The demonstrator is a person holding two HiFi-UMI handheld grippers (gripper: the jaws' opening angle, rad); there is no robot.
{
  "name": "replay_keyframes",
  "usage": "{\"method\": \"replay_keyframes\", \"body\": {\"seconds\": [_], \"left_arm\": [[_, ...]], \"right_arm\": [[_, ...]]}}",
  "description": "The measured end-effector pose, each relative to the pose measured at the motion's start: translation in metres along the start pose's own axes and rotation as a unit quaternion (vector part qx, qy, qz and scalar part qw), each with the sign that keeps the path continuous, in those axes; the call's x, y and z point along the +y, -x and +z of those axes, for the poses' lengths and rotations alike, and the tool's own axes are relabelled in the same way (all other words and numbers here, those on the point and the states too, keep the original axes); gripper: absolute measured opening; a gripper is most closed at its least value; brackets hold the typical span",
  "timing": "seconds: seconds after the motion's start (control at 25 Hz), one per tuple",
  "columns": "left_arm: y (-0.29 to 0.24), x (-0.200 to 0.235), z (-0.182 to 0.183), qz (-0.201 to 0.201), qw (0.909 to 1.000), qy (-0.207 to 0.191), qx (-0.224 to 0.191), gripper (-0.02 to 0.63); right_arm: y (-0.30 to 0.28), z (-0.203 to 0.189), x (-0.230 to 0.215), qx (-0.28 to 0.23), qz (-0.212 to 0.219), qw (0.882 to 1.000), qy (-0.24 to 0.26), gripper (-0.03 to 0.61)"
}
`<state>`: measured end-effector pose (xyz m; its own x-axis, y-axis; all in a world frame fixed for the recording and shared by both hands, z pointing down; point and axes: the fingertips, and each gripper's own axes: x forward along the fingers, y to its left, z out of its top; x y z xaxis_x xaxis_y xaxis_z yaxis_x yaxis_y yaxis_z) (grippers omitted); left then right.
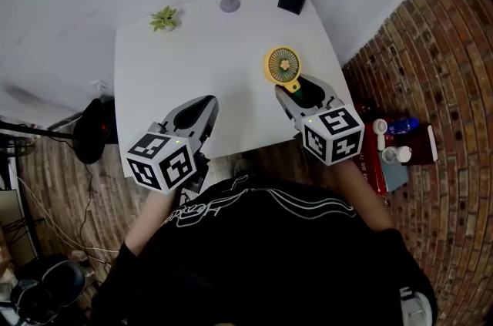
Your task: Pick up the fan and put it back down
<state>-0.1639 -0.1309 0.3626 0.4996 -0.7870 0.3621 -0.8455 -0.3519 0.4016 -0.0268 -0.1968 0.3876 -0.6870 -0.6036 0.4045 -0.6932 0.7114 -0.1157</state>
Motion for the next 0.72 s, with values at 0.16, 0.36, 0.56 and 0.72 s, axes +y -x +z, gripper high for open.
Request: {"method": "replay_keyframes", "body": {"seconds": [0.16, 0.36, 0.56, 0.72], "left_arm": [[-0.006, 0.017, 0.006, 0.003, 1.0000, 0.004, 0.003, 0.035], [-0.013, 0.039, 0.012, 0.006, 0.9999, 0.008, 0.008, 0.035], [-0.022, 0.063, 0.017, 0.009, 0.9998, 0.011, 0.013, 0.035], [-0.029, 0.081, 0.019, 0.014, 0.9996, 0.012, 0.020, 0.035]], "right_arm": [[-0.025, -0.006, -0.009, 0.018, -0.007, 1.000, -0.005, 0.184], [-0.058, -0.022, -0.022, 0.048, -0.021, 0.999, -0.008, 0.184], [-0.090, -0.045, -0.037, 0.081, -0.035, 0.996, -0.012, 0.184], [-0.114, -0.064, -0.045, 0.105, -0.043, 0.993, -0.015, 0.184]]}}
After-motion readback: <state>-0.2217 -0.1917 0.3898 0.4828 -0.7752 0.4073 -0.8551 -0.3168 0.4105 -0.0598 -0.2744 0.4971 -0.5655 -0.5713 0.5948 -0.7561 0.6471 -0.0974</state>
